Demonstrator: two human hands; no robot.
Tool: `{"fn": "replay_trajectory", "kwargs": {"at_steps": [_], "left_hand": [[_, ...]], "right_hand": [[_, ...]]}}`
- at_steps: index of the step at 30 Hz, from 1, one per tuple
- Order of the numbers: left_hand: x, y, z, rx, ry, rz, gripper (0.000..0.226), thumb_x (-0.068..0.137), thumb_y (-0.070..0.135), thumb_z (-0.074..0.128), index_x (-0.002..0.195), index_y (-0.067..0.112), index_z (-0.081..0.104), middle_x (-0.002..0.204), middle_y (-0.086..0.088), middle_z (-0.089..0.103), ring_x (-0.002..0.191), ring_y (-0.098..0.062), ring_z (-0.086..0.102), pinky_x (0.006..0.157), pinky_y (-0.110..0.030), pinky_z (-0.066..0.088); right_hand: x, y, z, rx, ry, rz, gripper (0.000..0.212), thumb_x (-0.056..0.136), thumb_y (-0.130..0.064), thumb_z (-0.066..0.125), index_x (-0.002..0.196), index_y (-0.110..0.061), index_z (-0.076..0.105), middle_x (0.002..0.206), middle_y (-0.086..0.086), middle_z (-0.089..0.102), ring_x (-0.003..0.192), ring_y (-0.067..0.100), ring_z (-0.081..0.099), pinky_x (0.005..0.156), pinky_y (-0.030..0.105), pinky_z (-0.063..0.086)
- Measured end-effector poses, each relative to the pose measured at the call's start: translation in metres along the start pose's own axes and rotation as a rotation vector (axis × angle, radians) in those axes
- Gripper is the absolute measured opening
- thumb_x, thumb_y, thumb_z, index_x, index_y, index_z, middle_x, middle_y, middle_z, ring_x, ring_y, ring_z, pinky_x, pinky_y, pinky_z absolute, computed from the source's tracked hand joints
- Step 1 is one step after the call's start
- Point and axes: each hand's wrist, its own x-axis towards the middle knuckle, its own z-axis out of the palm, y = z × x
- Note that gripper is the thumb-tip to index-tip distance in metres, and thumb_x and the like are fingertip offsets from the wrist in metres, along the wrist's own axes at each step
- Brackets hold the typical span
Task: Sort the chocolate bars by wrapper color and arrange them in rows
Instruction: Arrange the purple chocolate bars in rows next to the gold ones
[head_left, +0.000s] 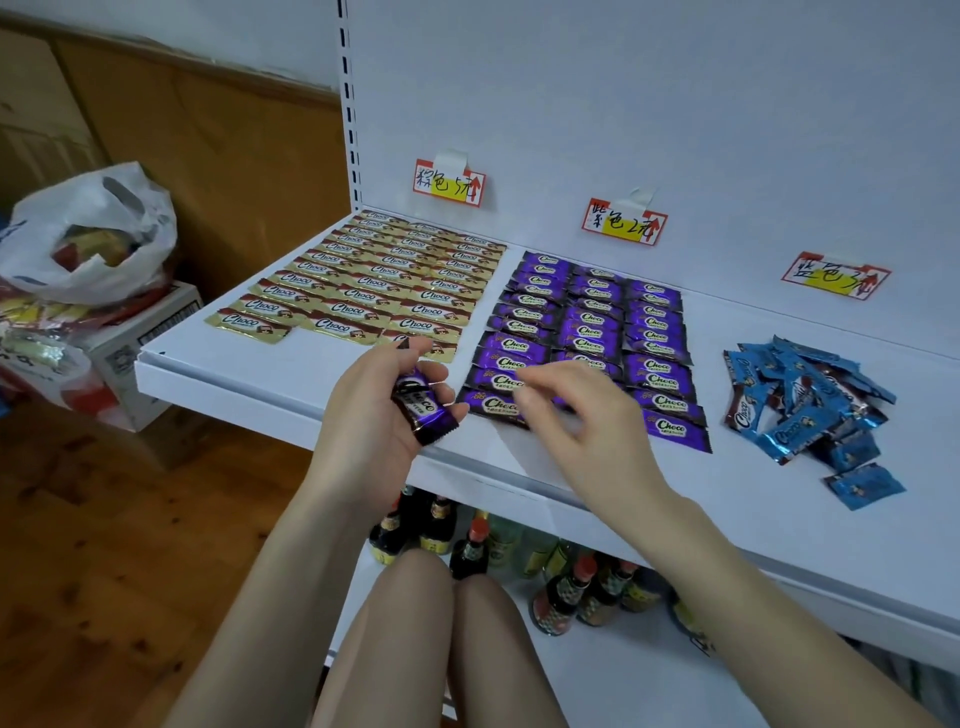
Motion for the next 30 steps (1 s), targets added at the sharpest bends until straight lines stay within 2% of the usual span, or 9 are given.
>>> {"fn": "replay_trajectory", "kwargs": {"at_steps": [3,7,10,15,17,19,23,27,30], "left_hand": [[-0.005,-0.006,0.009,0.011,-0.067,0.052,0.020,0.099,0.013,0.038,0.094,0.011,0.058,0.067,-0.002,0.062,0.055,-0.012,0.056,0.055,-0.027,0.054],[-0.017,-0.028,0.024,0.196,-0.164,0.236,0.023,0.100,0.014,0.039,0.097,0.022,0.060,0.093,0.006,0.071,0.086,-0.011,0.066,0.069,-0.030,0.055],[-0.035,-0.044,0.032,0.298,-0.222,0.403,0.025,0.099,0.013,0.039,0.101,0.028,0.059,0.099,0.014,0.068,0.091,0.000,0.064,0.069,-0.019,0.053],[-0.047,-0.055,0.028,0.387,-0.181,0.501,0.024,0.094,0.013,0.049,0.099,0.033,0.063,0.101,0.017,0.067,0.094,-0.001,0.064,0.080,-0.027,0.056],[-0.048,-0.054,0.027,0.363,-0.119,0.457,0.020,0.091,0.014,0.056,0.093,0.031,0.067,0.090,0.010,0.070,0.084,-0.003,0.066,0.074,-0.030,0.057],[-0.049,-0.047,0.026,0.203,-0.101,0.281,0.012,0.084,0.016,0.061,0.091,0.023,0.068,0.084,0.000,0.072,0.079,-0.011,0.069,0.066,-0.030,0.058],[-0.051,-0.034,0.024,-0.038,-0.193,-0.090,0.024,0.065,0.027,0.061,0.084,0.014,0.067,0.074,-0.005,0.070,0.055,-0.009,0.062,0.047,-0.015,0.049],[-0.054,-0.038,0.026,-0.083,-0.224,-0.147,0.020,0.071,0.030,0.057,0.079,0.014,0.066,0.070,-0.001,0.069,0.052,-0.006,0.061,0.047,-0.012,0.049],[-0.053,-0.039,0.024,-0.049,-0.234,-0.099,0.020,0.083,0.028,0.053,0.082,0.013,0.066,0.069,-0.004,0.069,0.049,-0.008,0.059,0.047,-0.015,0.050]], "right_hand": [[0.001,-0.015,-0.021,0.250,0.018,0.250,0.013,0.088,-0.023,0.059,0.078,-0.028,0.064,0.075,-0.010,0.066,0.075,0.004,0.059,0.065,0.015,0.045],[-0.003,-0.039,-0.036,0.452,-0.074,0.375,0.025,0.081,-0.038,0.058,0.070,-0.017,0.064,0.062,-0.003,0.066,0.057,0.002,0.058,0.054,0.012,0.042],[-0.010,-0.045,-0.043,0.589,-0.118,0.460,0.034,0.069,-0.046,0.059,0.076,-0.014,0.067,0.067,0.001,0.068,0.060,0.007,0.060,0.054,0.017,0.045],[-0.027,-0.041,-0.046,0.646,-0.089,0.498,0.004,0.079,-0.013,0.068,0.076,-0.014,0.066,0.065,-0.002,0.068,0.062,0.005,0.061,0.057,0.017,0.049],[-0.031,-0.040,-0.046,0.669,-0.072,0.495,0.013,0.081,-0.004,0.064,0.072,-0.013,0.063,0.058,-0.003,0.065,0.056,0.004,0.059,0.056,0.015,0.048],[-0.032,-0.038,-0.050,0.702,-0.070,0.496,0.016,0.082,0.000,0.062,0.071,-0.012,0.061,0.055,-0.004,0.064,0.053,0.003,0.058,0.055,0.014,0.047],[-0.032,-0.032,-0.056,0.823,-0.075,0.504,0.011,0.079,-0.003,0.062,0.074,-0.011,0.058,0.056,-0.002,0.063,0.057,0.010,0.060,0.056,0.019,0.048],[-0.033,-0.030,-0.058,0.945,-0.085,0.546,0.011,0.066,-0.013,0.063,0.075,-0.010,0.057,0.056,-0.001,0.061,0.055,0.012,0.059,0.055,0.020,0.048],[-0.033,-0.027,-0.059,0.974,-0.063,0.584,0.009,0.077,-0.001,0.059,0.073,-0.009,0.056,0.058,0.002,0.061,0.054,0.011,0.058,0.053,0.019,0.048]]}}
